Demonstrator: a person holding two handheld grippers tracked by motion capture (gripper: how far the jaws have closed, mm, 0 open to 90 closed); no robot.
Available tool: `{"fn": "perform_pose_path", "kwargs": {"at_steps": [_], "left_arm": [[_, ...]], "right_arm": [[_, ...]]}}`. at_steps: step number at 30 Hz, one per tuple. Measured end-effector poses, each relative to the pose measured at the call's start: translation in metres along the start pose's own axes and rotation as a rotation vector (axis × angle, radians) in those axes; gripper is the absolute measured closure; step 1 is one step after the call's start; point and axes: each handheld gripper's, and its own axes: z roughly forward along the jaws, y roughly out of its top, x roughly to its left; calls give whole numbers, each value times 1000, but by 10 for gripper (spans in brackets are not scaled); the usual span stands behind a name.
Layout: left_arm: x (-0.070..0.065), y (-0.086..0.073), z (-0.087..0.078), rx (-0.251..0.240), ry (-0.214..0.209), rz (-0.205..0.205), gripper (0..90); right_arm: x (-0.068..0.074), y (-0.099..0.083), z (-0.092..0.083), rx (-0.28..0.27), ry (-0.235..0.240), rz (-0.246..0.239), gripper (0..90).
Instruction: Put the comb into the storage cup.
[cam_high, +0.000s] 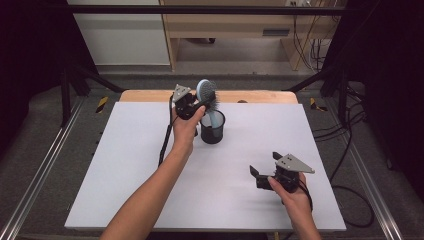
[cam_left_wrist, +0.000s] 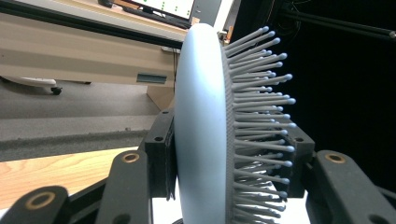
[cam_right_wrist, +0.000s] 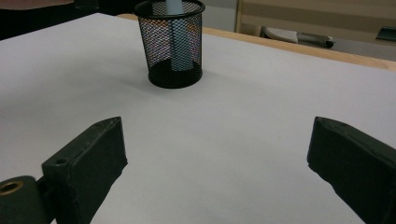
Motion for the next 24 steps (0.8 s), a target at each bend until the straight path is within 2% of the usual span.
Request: {"fn": "perform_pose_path", "kwargs": {"at_steps": [24], "left_arm": [[-1,-6,2,6,0,4,502]], "right_arm": [[0,0,0,4,3,-1,47]]}}
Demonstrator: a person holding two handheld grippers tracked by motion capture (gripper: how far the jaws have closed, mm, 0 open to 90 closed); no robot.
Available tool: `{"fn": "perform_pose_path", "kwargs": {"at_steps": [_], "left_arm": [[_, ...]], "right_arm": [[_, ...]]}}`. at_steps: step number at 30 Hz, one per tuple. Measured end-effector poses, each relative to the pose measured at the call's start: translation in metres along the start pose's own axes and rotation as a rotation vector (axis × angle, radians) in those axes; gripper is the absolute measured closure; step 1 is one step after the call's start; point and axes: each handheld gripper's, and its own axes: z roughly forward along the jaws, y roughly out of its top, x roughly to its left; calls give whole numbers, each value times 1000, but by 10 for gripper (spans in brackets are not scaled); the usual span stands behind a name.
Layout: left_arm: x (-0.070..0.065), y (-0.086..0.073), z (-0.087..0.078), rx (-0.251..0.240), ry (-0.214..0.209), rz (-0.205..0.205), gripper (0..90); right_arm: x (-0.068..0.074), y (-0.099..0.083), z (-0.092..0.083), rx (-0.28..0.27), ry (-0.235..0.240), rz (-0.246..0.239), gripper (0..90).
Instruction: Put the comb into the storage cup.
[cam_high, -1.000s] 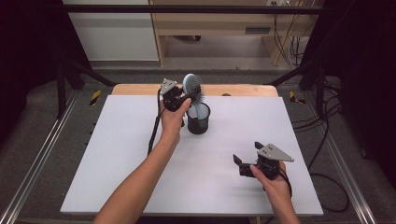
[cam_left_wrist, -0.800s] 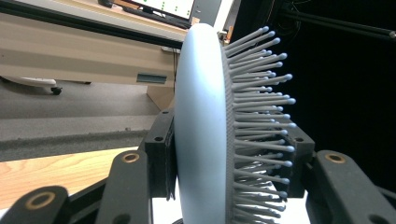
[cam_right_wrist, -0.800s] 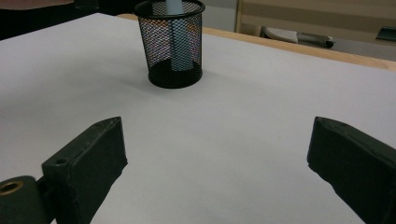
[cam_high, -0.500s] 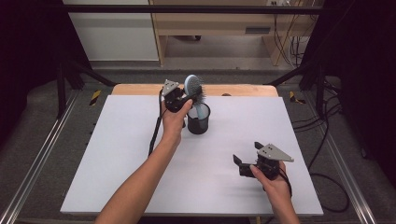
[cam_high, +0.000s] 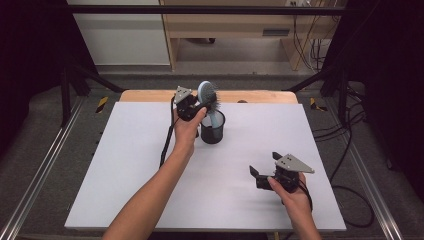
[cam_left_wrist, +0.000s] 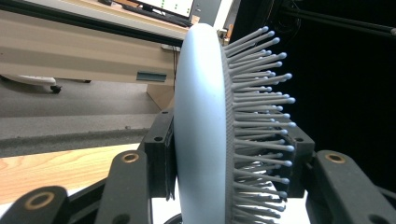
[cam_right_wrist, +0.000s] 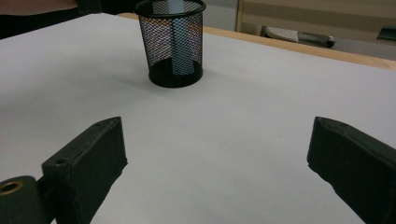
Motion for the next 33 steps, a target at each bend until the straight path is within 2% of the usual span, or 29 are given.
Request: {"fn": "perform_pose_path", "kwargs": {"at_steps": [7,22,33], "left_arm": [[2,1,-2,11,2,5,493],[22,-1,-12,17,16,-56,460],[29,-2,-16,23,23,-70,442]], "right_arm": [[0,0,1,3,1,-3,47],[1,0,2,7,4,-3,46],[1,0,2,8,3,-5,45]]}}
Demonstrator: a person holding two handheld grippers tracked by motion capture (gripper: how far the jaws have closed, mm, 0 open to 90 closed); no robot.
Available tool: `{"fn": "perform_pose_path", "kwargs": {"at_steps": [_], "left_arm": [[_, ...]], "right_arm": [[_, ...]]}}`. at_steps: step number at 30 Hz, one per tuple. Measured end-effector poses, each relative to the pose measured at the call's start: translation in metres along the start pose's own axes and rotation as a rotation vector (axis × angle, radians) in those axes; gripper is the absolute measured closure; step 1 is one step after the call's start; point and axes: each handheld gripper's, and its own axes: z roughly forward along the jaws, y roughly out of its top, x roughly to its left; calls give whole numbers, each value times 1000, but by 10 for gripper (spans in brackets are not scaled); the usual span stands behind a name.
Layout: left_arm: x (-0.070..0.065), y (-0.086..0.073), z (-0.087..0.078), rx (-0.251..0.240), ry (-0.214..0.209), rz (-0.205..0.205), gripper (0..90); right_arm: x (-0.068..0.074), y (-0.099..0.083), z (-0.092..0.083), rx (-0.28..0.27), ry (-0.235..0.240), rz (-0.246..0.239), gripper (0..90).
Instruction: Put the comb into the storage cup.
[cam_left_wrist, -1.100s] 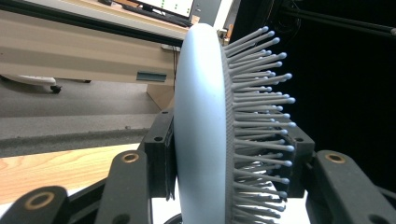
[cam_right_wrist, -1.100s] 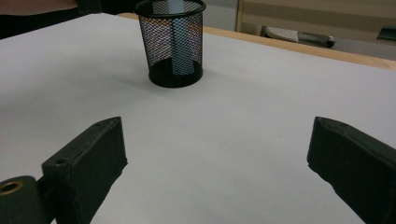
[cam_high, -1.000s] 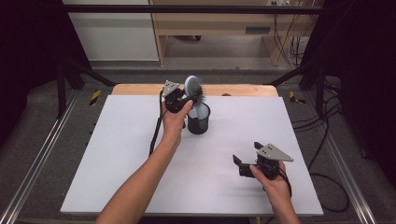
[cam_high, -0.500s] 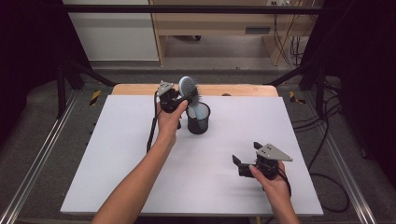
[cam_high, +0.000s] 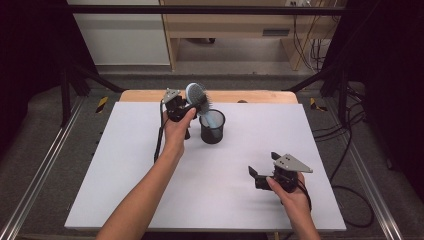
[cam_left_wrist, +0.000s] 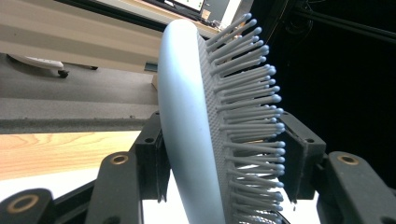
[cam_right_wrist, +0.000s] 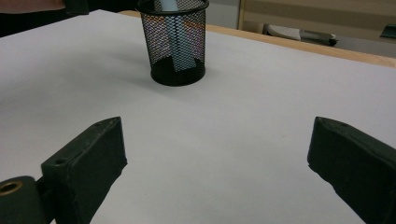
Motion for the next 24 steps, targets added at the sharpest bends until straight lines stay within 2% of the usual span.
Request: {"fn": "perform_pose_path", "kwargs": {"at_steps": [11,24], "left_arm": [[5,-2,-1,-10,13,-16,426],[7,-3,-1,-4,1,-19,405]], "right_arm": [[0,0,0,2,3,0,44],[0,0,0,4,5,-1,43]]}}
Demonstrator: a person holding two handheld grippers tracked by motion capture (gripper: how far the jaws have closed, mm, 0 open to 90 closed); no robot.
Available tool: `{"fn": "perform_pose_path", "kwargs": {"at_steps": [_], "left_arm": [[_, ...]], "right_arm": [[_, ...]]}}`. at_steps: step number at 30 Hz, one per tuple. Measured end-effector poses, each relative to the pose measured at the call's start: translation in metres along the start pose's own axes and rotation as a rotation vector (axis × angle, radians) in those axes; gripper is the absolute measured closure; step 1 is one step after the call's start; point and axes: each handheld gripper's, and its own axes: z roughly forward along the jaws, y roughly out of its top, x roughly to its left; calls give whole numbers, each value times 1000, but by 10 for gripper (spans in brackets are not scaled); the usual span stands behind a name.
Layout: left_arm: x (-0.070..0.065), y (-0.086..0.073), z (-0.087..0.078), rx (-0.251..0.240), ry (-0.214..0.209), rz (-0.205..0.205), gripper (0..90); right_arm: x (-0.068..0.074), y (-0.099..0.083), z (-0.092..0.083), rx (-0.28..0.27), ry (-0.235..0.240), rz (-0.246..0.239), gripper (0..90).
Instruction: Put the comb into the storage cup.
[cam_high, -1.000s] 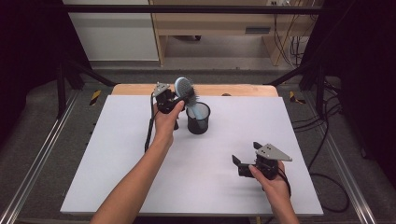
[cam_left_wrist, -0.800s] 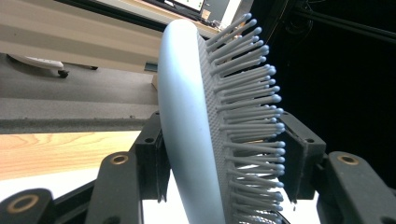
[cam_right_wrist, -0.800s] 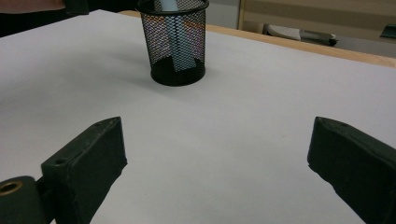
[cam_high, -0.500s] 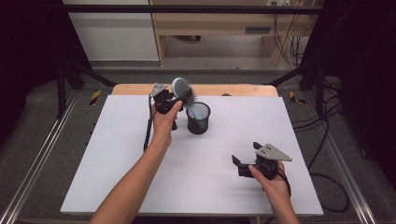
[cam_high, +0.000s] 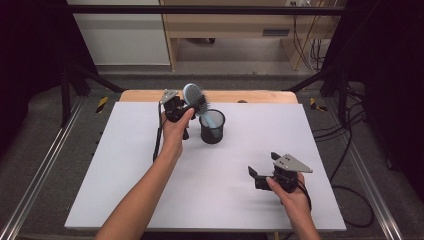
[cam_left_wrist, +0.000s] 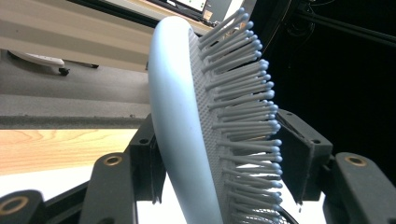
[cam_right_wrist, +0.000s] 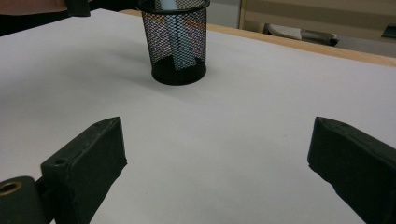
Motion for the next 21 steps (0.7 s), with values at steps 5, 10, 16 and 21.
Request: {"fn": "perform_pose_path", "kwargs": {"at_steps": [5,10,16,21], "left_arm": [[-1,-1,1,15,10,46,374],[-2,-1,1,17,10,48,325],[1,-1,0,19,13,32,265],[1,0,0,20,22,33,191]], "right_arm": [[0,0,0,1,1,0,43],[0,0,0,0,3,-1,43],[0,0,0,2,2,0,43],[0,0,0,1,2,-2,43]]}}
